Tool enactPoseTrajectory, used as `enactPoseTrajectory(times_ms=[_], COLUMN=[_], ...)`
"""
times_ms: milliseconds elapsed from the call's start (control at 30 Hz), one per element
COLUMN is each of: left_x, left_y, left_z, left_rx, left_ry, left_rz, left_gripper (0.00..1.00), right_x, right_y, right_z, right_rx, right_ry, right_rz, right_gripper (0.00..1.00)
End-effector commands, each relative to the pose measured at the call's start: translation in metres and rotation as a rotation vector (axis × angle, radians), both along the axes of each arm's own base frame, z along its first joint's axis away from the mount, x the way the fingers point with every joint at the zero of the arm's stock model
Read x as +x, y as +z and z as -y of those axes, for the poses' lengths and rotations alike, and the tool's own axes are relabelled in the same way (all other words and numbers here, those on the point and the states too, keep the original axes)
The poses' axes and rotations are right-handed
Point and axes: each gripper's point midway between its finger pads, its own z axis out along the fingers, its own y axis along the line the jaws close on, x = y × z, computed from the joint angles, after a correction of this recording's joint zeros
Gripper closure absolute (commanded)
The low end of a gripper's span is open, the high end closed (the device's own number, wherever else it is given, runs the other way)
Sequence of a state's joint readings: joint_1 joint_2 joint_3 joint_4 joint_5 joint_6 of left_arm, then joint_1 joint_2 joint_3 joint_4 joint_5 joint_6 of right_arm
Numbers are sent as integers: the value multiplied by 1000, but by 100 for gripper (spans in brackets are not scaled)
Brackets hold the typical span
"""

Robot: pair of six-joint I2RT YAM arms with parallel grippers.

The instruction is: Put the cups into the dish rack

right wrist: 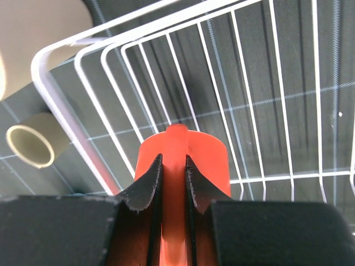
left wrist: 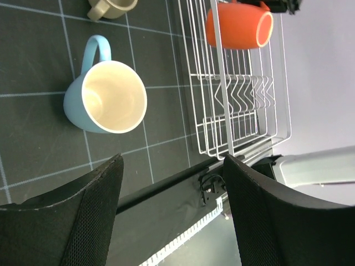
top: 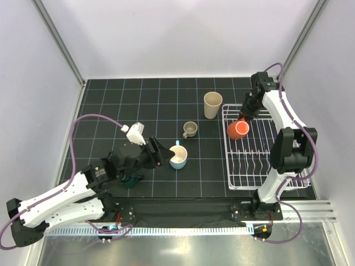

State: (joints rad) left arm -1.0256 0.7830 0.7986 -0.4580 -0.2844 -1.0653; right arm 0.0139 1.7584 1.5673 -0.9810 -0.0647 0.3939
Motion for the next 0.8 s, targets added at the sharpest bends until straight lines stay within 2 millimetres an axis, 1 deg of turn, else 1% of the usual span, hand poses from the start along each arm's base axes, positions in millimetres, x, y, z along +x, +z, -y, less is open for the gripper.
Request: enactPoseTrajectory(times_ms=[0,67,133,167,233,267,300,333,467,667,767], left_x=[0,1,3,4,6,6,7,6,5,5,5], left_y=[8,6,8,6,7,4,4,5,0,-7,-10], left_z=[13,14,15,16,18,19,21,22,29,36,37], left_rx=[-44,-30,-23,-8,0,9,11,10,20,27,27], left_ry=[-41,-45,-46,-44,-43,-47,-47,-54,-75,-90,-86], left_rz=[22,23,34,33,34,28,25,24,2,-28,-33], left_gripper=[29,29,29,29,28,28,29,28,29,29,29], right_x=[20,21,22,23,23,21,20,19,10,-2,-9], right_y=[18,9,8,6,5,0,-1,-3,-9,-6,-11], right_z=[-6,-7,-9,-10,-12,-13,-17,-8,-12,-7,-7], right_rx=[29,36,52,57,68,71,91,100,125,103,104], right_ry=[23,22,19,18,26,27,36,11,26,57,76], right_rz=[73,49,50,43,31,8,2,-9,-54,-85,-117], right_gripper=[96,96,96,96,96,96,96,96,96,96,96])
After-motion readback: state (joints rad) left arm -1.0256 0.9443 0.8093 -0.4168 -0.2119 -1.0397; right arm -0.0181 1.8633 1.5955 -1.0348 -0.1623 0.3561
